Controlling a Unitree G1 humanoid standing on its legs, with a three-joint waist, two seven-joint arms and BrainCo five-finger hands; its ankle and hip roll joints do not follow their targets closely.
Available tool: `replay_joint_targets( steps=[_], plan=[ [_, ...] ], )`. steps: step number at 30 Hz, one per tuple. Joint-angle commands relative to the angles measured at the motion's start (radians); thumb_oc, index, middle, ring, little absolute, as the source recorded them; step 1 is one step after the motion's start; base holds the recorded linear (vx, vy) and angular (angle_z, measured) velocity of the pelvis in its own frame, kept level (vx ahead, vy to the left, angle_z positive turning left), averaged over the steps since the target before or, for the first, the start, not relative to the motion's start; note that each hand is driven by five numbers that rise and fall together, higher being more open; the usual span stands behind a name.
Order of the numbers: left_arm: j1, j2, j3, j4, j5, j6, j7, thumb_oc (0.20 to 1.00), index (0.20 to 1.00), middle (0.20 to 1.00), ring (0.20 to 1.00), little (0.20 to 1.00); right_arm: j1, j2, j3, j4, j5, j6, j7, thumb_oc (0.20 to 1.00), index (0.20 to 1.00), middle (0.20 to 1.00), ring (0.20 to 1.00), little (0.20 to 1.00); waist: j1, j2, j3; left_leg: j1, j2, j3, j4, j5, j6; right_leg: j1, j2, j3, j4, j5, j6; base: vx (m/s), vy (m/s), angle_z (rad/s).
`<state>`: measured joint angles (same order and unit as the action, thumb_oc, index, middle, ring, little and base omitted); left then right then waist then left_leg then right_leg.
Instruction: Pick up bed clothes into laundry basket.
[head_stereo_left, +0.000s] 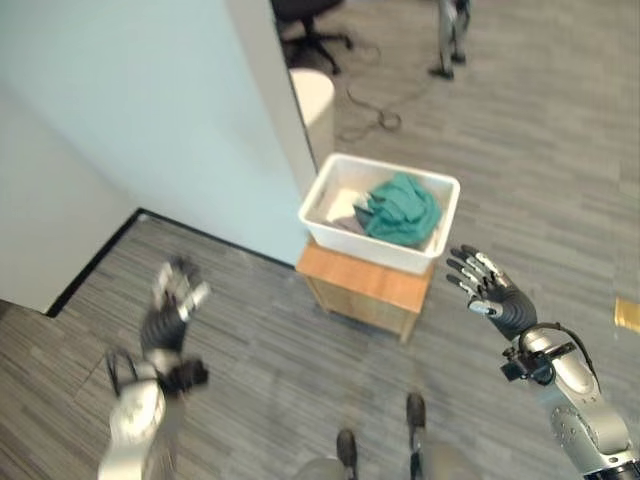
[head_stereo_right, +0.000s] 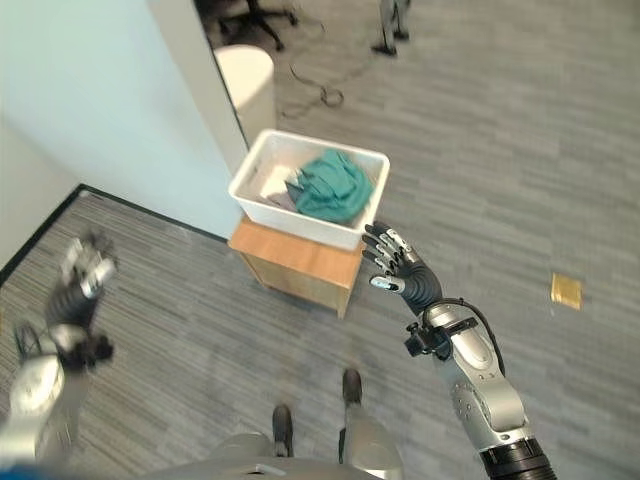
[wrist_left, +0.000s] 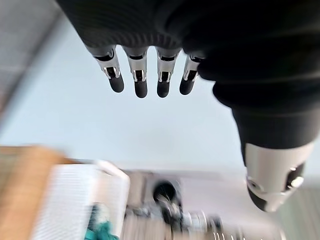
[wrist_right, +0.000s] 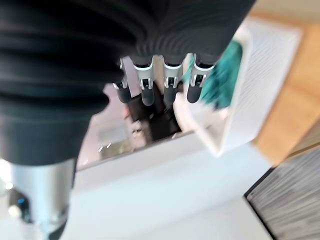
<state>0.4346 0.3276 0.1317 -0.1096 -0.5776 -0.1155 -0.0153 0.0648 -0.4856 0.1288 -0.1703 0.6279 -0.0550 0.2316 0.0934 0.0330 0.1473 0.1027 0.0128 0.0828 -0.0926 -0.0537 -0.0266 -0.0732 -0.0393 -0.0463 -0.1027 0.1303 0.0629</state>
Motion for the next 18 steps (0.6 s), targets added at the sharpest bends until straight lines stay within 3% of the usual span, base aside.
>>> replay_joint_targets(
  steps=[1,3,4,5,6,7,8,9,11,12,13,14,17,18],
  plan=[
    [-0.098,0.015,-0.014,0.023,-0.084,-0.004,-0.054,1.000,1.000,1.000,1.000,1.000,-0.064,0.031,0.031,-0.005,-0.044,-0.023,0.003,1.000,1.000,1.000,1.000,1.000,0.065,-0.018,-0.050,-0.050,-0.029,-0.200,0.010,0.078,0.035,0.066,-0.104,-0.069,0.146,-0.085,0.072,0.10,0.054,0.72],
    [-0.088,-0.022,-0.020,0.032,-0.095,0.013,-0.044,1.000,1.000,1.000,1.000,1.000,-0.104,0.071,0.048,0.022,-0.050,-0.021,-0.032,1.000,1.000,1.000,1.000,1.000,0.118,-0.020,-0.043,-0.038,-0.044,-0.268,0.030,0.066,0.058,0.065,-0.137,-0.116,0.275,-0.107,0.075,0.04,0.070,0.93],
    [-0.089,-0.019,-0.013,0.032,-0.072,0.013,-0.038,1.000,1.000,1.000,1.000,1.000,-0.109,0.087,0.047,0.021,-0.046,-0.022,-0.039,1.000,1.000,1.000,1.000,1.000,0.124,-0.024,-0.042,-0.043,-0.055,-0.290,0.043,0.063,0.071,0.041,-0.154,-0.126,0.347,-0.071,0.082,0.03,0.155,1.25],
    [-0.111,-0.008,-0.018,0.042,-0.044,0.011,-0.008,1.000,1.000,1.000,1.000,1.000,-0.123,0.131,0.065,0.039,-0.021,-0.026,-0.068,1.000,1.000,1.000,1.000,1.000,0.145,-0.020,-0.037,-0.039,-0.080,-0.343,0.075,0.057,0.096,-0.007,-0.172,-0.108,0.552,0.014,0.084,0.01,0.142,1.39],
    [-0.112,-0.007,-0.018,0.042,-0.044,0.011,-0.008,1.000,1.000,1.000,1.000,1.000,-0.124,0.131,0.065,0.039,-0.021,-0.026,-0.068,1.000,1.000,1.000,1.000,1.000,0.144,-0.021,-0.040,-0.046,-0.082,-0.344,0.077,0.060,0.097,-0.012,-0.173,-0.108,0.550,0.018,0.085,0.05,0.176,1.11],
    [-0.112,-0.010,-0.002,0.039,-0.045,0.011,0.010,1.000,1.000,1.000,1.000,1.000,-0.133,0.156,0.079,0.040,-0.008,-0.022,-0.078,1.000,1.000,1.000,1.000,1.000,0.154,-0.013,-0.032,-0.030,-0.094,-0.375,0.086,0.055,0.107,-0.052,-0.186,-0.084,0.639,0.069,0.080,0.03,0.072,0.99],
    [-0.120,0.001,0.001,0.039,-0.033,0.012,0.015,1.000,1.000,1.000,1.000,1.000,-0.123,0.162,0.079,0.035,-0.011,-0.025,-0.078,1.000,1.000,1.000,1.000,1.000,0.150,-0.008,-0.029,-0.028,-0.094,-0.408,0.093,0.056,0.110,-0.084,-0.172,-0.039,0.696,0.077,0.073,0.06,0.036,0.94],
    [-0.140,0.018,-0.004,0.045,-0.011,0.008,0.022,1.000,1.000,1.000,1.000,1.000,-0.107,0.159,0.065,0.026,-0.023,-0.030,-0.081,1.000,1.000,1.000,1.000,1.000,0.135,-0.006,-0.033,-0.034,-0.093,-0.457,0.103,0.061,0.107,-0.115,-0.120,0.032,0.717,0.066,0.064,0.10,-0.051,0.96],
    [-0.160,0.019,0.011,0.034,0.012,-0.003,0.037,1.000,1.000,1.000,1.000,1.000,-0.087,0.147,0.046,0.003,-0.039,-0.024,-0.075,1.000,1.000,1.000,1.000,1.000,0.115,-0.010,-0.045,-0.012,-0.095,-0.530,0.095,0.057,0.086,-0.133,-0.064,0.124,0.637,-0.011,0.039,0.22,-0.102,1.40],
    [-0.172,0.019,0.026,0.017,0.021,-0.016,0.045,1.000,1.000,1.000,1.000,1.000,-0.078,0.141,0.033,0.005,-0.030,-0.027,-0.073,1.000,1.000,1.000,1.000,1.000,0.107,-0.008,-0.049,-0.010,-0.099,-0.582,0.097,0.056,0.073,-0.144,-0.038,0.187,0.530,-0.057,0.036,0.34,-0.133,2.03],
    [-0.179,0.013,0.024,0.015,0.016,-0.026,0.051,1.000,1.000,1.000,1.000,1.000,-0.061,0.135,0.014,0.010,-0.022,-0.030,-0.072,1.000,1.000,1.000,1.000,1.000,0.088,-0.006,-0.053,-0.007,-0.106,-0.636,0.098,0.057,0.061,-0.137,-0.011,0.266,0.422,-0.097,0.041,0.40,-0.145,2.02],
    [-0.216,0.015,-0.009,0.034,0.011,-0.034,0.053,1.000,1.000,1.000,1.000,1.000,0.000,0.122,-0.044,-0.002,-0.014,-0.039,-0.086,1.000,1.000,1.000,1.000,1.000,0.034,-0.007,-0.044,-0.002,-0.130,-0.720,0.090,0.067,0.045,-0.127,0.031,0.420,0.290,-0.099,0.065,0.27,-0.071,1.71],
    [-0.236,0.022,-0.027,0.041,0.023,-0.038,0.061,1.000,1.000,1.000,1.000,1.000,0.034,0.115,-0.071,-0.007,-0.015,-0.041,-0.094,1.000,1.000,1.000,1.000,1.000,0.002,-0.011,-0.040,-0.011,-0.136,-0.740,0.087,0.075,0.035,-0.125,0.022,0.456,0.245,-0.082,0.079,0.10,-0.105,2.17],
    [-0.234,0.014,-0.036,0.036,0.065,-0.032,0.073,1.000,1.000,1.000,1.000,1.000,0.095,0.118,-0.103,-0.012,-0.009,-0.030,-0.095,1.000,1.000,1.000,1.000,1.000,-0.001,-0.030,-0.038,-0.009,-0.132,-0.720,0.086,0.057,0.008,-0.074,-0.021,0.366,0.202,-0.086,0.079,0.08,-0.251,1.98]
  ],
)
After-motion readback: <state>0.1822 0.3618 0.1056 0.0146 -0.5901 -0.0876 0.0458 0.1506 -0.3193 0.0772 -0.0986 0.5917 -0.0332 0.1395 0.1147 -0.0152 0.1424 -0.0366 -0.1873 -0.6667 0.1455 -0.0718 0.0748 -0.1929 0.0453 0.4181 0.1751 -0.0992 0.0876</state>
